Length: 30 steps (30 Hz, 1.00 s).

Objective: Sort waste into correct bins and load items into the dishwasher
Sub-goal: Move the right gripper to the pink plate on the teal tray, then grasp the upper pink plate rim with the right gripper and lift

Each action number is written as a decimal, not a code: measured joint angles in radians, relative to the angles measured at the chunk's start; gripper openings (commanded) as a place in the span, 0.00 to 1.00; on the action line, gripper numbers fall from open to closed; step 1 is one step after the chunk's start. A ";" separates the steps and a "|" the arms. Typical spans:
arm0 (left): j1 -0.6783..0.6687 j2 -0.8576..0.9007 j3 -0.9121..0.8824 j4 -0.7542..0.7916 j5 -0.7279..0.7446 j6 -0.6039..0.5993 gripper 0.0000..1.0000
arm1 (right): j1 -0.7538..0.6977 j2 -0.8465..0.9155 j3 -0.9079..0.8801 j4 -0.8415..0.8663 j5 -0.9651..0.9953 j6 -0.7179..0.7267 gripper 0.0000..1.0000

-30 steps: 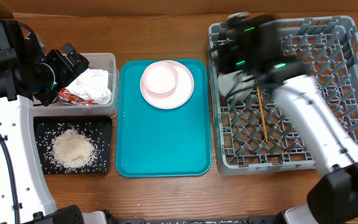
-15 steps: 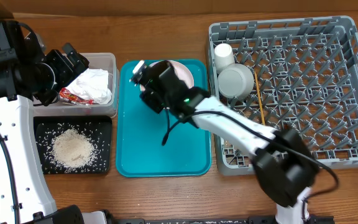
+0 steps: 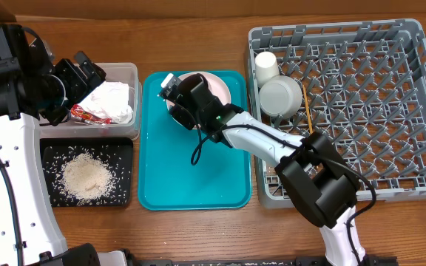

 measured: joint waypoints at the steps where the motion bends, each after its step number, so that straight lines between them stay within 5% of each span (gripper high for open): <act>1: 0.000 0.000 0.000 0.000 0.000 0.000 1.00 | -0.004 0.004 0.000 0.000 0.000 0.000 0.50; 30: 0.000 0.000 0.000 0.000 0.000 0.000 1.00 | -0.013 -0.037 0.000 -0.181 -0.003 -0.003 0.11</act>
